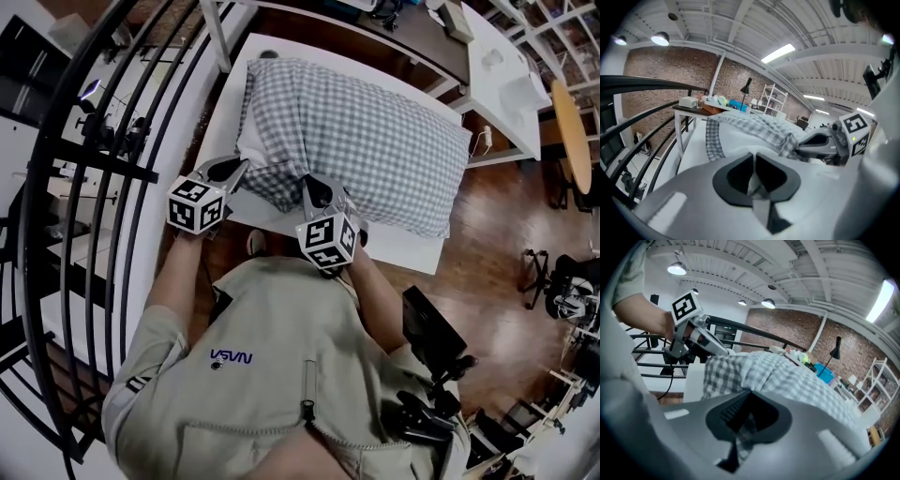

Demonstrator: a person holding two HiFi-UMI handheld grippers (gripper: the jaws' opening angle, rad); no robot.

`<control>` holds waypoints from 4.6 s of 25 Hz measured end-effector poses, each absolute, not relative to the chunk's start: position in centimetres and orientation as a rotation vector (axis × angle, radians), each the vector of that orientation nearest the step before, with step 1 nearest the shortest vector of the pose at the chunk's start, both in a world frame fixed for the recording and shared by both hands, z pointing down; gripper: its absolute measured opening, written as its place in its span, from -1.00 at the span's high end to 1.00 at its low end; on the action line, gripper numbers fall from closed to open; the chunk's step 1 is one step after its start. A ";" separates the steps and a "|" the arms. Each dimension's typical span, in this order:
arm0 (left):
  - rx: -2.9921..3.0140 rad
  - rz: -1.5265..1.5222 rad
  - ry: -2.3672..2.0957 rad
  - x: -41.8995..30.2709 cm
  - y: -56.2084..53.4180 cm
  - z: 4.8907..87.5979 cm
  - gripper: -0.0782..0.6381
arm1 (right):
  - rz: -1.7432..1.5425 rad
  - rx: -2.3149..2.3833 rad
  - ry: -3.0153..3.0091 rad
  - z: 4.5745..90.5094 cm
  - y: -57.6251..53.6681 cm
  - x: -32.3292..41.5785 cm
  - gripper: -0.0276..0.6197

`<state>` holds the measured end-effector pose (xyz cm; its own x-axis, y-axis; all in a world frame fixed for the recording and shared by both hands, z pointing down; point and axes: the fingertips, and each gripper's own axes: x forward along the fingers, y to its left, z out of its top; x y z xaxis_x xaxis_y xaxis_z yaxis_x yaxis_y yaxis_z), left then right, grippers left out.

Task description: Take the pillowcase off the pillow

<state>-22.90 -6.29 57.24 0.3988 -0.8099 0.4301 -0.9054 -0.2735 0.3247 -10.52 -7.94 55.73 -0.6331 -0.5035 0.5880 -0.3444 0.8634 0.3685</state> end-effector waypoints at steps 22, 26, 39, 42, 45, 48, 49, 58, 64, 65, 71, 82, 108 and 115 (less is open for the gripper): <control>1.920 0.104 -1.626 -28.4 -4.6 58.2 0.58 | -0.041 1.000 -2.088 55.9 -14.7 7.9 0.90; 1.964 0.060 -1.792 -30.2 -5.4 54.5 0.58 | 0.013 0.985 -2.309 51.9 -14.1 2.8 0.89; 2.047 0.007 -1.350 -27.1 -18.6 57.8 -0.20 | -0.183 0.601 -2.466 48.0 -12.5 -15.1 0.58; 2.066 0.001 -1.251 -25.8 -18.3 58.1 0.05 | -0.156 0.627 -2.447 48.3 -13.0 -16.3 0.58; 2.155 0.050 -1.288 -24.3 -16.8 56.9 0.43 | -0.092 0.655 -2.449 48.3 -14.3 -17.4 0.58; 2.241 0.083 -1.347 -22.3 -15.2 55.3 0.58 | 0.019 0.618 -2.451 49.5 -15.1 -19.0 0.36; 2.265 0.082 -1.359 -21.8 -14.7 54.7 0.61 | 0.033 0.608 -2.440 50.1 -15.4 -19.3 0.36; 2.301 -0.044 -1.494 -22.3 -12.2 51.8 0.68 | -0.113 0.729 -2.299 49.6 -19.2 -17.1 0.88; 2.240 -0.202 -1.514 -23.5 -9.9 51.7 0.69 | -0.019 1.072 -2.104 51.2 -26.9 -5.5 0.88; 2.227 -0.195 -1.504 -23.4 -9.5 52.4 0.69 | 0.022 1.082 -2.087 52.5 -27.1 -4.1 0.88; 2.275 -0.067 -1.407 -21.6 -8.7 52.2 0.30 | -0.100 1.044 -2.101 55.1 -25.1 -4.1 0.88; 1.969 0.167 -1.491 -23.8 -17.3 54.5 -0.23 | -0.201 0.991 -2.178 56.1 -21.8 -4.8 0.88; 2.543 0.620 -1.829 -14.8 -9.2 49.6 0.62 | 0.005 0.641 -2.348 47.8 -23.6 -17.1 0.89; 2.661 0.319 -1.919 -15.6 -8.6 42.7 0.63 | -0.041 1.026 -2.181 46.1 -32.1 -9.4 0.89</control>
